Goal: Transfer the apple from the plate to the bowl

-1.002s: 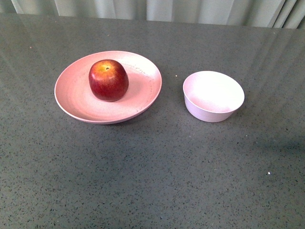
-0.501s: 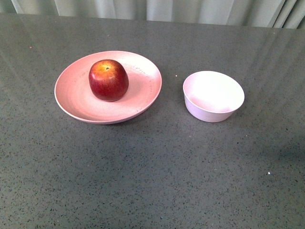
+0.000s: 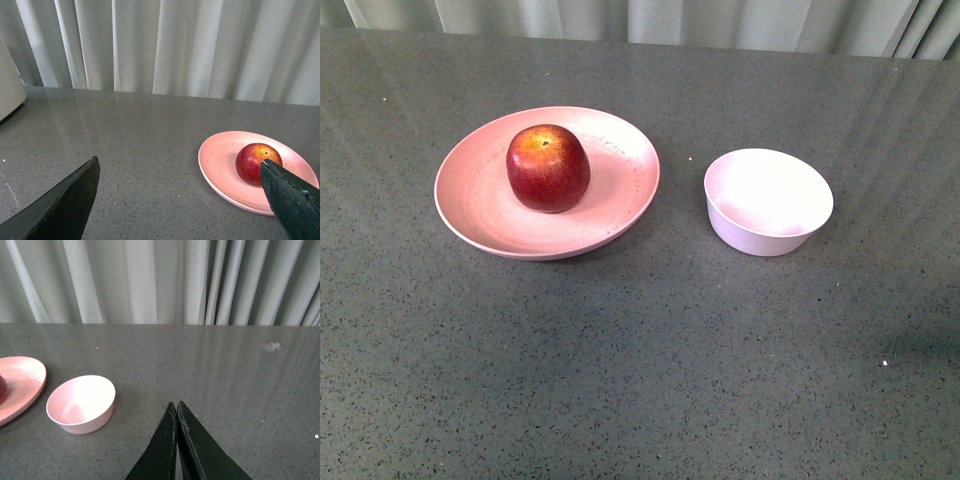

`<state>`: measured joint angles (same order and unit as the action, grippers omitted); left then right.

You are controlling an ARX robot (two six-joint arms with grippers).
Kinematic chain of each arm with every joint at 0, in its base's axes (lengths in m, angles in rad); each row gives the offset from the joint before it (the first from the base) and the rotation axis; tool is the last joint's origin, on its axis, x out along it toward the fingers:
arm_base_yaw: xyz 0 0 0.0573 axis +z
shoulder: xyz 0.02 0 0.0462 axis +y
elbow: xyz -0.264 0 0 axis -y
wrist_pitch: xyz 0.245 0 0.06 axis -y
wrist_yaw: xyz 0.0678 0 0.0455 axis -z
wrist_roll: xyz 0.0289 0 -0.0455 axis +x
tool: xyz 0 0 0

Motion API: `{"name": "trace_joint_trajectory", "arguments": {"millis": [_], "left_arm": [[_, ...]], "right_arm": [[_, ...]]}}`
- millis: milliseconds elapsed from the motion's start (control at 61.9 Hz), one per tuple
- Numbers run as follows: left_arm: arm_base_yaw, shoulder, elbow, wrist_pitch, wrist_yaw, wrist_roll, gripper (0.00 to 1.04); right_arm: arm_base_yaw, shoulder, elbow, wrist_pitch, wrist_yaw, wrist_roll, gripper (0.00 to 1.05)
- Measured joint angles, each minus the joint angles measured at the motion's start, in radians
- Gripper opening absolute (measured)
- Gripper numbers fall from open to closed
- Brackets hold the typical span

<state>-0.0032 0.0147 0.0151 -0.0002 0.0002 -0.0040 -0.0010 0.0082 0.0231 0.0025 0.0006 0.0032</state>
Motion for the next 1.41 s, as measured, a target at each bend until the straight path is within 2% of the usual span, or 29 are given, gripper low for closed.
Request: {"name": "trace_joint_trajectory", "arguments": {"millis": [81, 129, 210, 307, 388, 485, 582, 711, 792, 856, 1002, 1406], "left_arm": [[0.0, 0.0, 0.0, 0.0, 0.0, 0.0, 0.96], [0.0, 0.0, 0.0, 0.0, 0.0, 0.0, 0.96], [0.0, 0.0, 0.0, 0.0, 0.0, 0.0, 0.96], [0.0, 0.0, 0.0, 0.0, 0.0, 0.0, 0.96], [0.001, 0.001, 0.001, -0.002, 0.003, -0.002, 0.96], [0.043, 0.137, 0.087, -0.194, 0.148, -0.058, 0.96], [0.059, 0.357, 0.156, -0.129, 0.184, -0.097, 0.96], [0.061, 0.644, 0.235, 0.127, 0.183, -0.113, 0.96], [0.057, 0.772, 0.264, 0.233, 0.17, -0.114, 0.96], [0.038, 0.942, 0.295, 0.357, 0.14, -0.112, 0.96], [-0.014, 1.231, 0.361, 0.533, 0.096, -0.098, 0.96], [-0.164, 1.612, 0.578, 0.629, 0.042, -0.097, 0.96]], "right_arm": [[0.0, -0.001, 0.0, -0.001, 0.0, 0.0, 0.02], [0.0, -0.002, 0.0, -0.001, 0.0, -0.001, 0.09], [0.0, -0.002, 0.0, -0.001, 0.0, -0.001, 0.25], [0.0, -0.002, 0.0, -0.001, 0.0, -0.001, 0.5], [0.0, -0.002, 0.0, -0.001, 0.0, -0.001, 0.63], [0.0, -0.002, 0.0, -0.001, -0.001, -0.001, 0.81], [0.0, -0.003, 0.0, -0.001, 0.0, 0.0, 0.97], [0.0, -0.003, 0.0, -0.001, 0.0, -0.001, 0.96], [0.0, -0.003, 0.0, -0.001, 0.0, -0.001, 0.96], [0.0, -0.003, 0.0, -0.001, 0.0, -0.001, 0.96], [0.0, -0.003, 0.0, -0.001, 0.0, 0.0, 0.96], [0.0, -0.003, 0.0, -0.001, 0.0, -0.001, 0.96]]}}
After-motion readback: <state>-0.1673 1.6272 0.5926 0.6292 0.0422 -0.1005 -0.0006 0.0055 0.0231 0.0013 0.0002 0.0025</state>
